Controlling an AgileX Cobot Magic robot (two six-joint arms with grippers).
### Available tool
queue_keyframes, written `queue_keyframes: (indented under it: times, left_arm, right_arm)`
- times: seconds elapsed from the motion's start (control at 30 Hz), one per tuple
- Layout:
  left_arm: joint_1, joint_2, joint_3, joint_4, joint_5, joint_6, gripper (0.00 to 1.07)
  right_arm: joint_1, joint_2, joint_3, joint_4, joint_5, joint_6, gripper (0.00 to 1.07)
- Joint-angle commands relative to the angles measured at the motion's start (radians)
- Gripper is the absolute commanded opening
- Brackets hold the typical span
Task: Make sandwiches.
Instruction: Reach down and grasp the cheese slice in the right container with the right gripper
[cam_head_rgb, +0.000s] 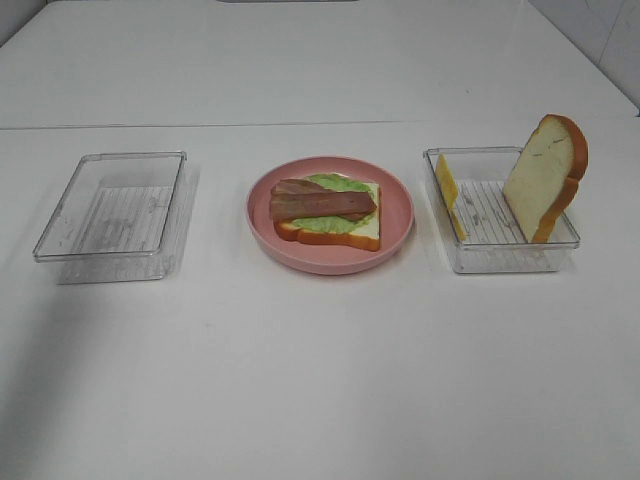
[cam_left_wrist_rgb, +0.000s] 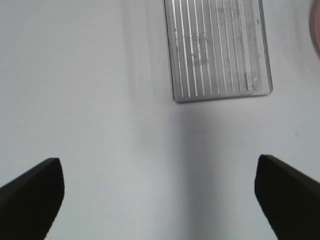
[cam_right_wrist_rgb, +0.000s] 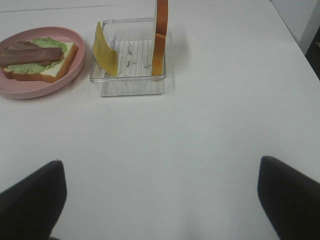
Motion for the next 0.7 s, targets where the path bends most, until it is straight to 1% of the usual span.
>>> queue_keyframes:
  times: [0.03,0.07,0.1,0.13,0.17,0.2,0.23,0.27,0.3,0.33,0.37,0.4,0.43,0.47,0.5,0.57,0.6,0.63,0.67,0.7]
  left_arm:
    - [-0.005,-0.302,0.239,-0.004,-0.055,0.001,0.98]
    - [-0.005,-0.372,0.280,-0.004,-0.058,0.001,0.98]
    - [-0.005,-0.372,0.280,-0.004,-0.058,0.001,0.98]
    - [-0.005,-0.492,0.346,-0.003,-0.056,0.003,0.98]
    - [-0.005,-0.615,0.387,-0.003,-0.038,0.004,0.98]
    - [-0.005,-0.615,0.387,-0.003,-0.038,0.004,0.98]
    - [-0.005,-0.672,0.407,-0.003,-0.026,0.005,0.98]
    - [-0.005,-0.672,0.407,-0.003,-0.026,0.005,0.98]
    - [-0.005,-0.767,0.441,-0.003,-0.004,0.005,0.98]
    - [-0.005,-0.814,0.458,-0.003,0.009,0.011,0.98]
    - [-0.005,-0.814,0.458,-0.003,0.009,0.011,0.98]
    - [-0.005,-0.890,0.490,-0.004,0.034,0.032,0.98]
    - [-0.005,-0.928,0.510,-0.004,0.039,0.032,0.98]
    - [-0.005,-0.928,0.510,-0.004,0.039,0.032,0.98]
    - [-0.005,-0.995,0.554,-0.010,0.034,0.032,0.98]
    - [-0.005,-1.019,0.571,-0.017,0.029,0.032,0.98]
    - [-0.005,-1.068,0.610,-0.039,0.021,0.032,0.98]
    - [-0.005,-1.094,0.629,-0.048,0.018,0.032,0.98]
    - [-0.005,-1.094,0.629,-0.048,0.018,0.032,0.98]
    - [-0.005,-1.143,0.667,-0.057,0.009,0.032,0.98]
  right_arm:
    - [-0.004,-0.023,0.003,0.002,-0.010,-0.004,0.98]
    - [-0.004,-0.023,0.003,0.002,-0.010,-0.004,0.98]
    - [-0.004,-0.023,0.003,0.002,-0.010,-0.004,0.98]
    - [-0.004,-0.023,0.003,0.002,-0.010,-0.004,0.98]
    - [-0.004,-0.023,0.003,0.002,-0.010,-0.004,0.98]
    - [-0.004,-0.023,0.003,0.002,-0.010,-0.004,0.98]
    - [-0.004,-0.023,0.003,0.002,-0.010,-0.004,0.98]
    - [-0.004,-0.023,0.003,0.002,-0.010,-0.004,0.98]
    - [-0.004,-0.023,0.003,0.002,-0.010,-0.004,0.98]
    - [-0.004,-0.023,0.003,0.002,-0.010,-0.004,0.98]
    - [-0.004,-0.023,0.003,0.002,-0.010,-0.004,0.98]
    - [-0.004,-0.023,0.003,0.002,-0.010,-0.004,0.98]
    - [-0.004,-0.023,0.003,0.002,-0.010,-0.004,0.98]
    - [-0.004,-0.023,0.003,0.002,-0.010,-0.004,0.98]
    - [-0.004,-0.023,0.003,0.002,-0.010,-0.004,0.98]
    - [-0.004,-0.023,0.003,0.002,-0.010,-0.004,0.98]
    - [-0.004,-0.023,0.003,0.002,-0.010,-0.004,0.98]
    - [-0.004,-0.023,0.003,0.002,-0.010,-0.004,0.98]
    - [-0.004,-0.023,0.003,0.002,-0.010,-0.004,0.98]
    - [-0.004,-0.023,0.003,0.002,-0.010,-0.004,0.98]
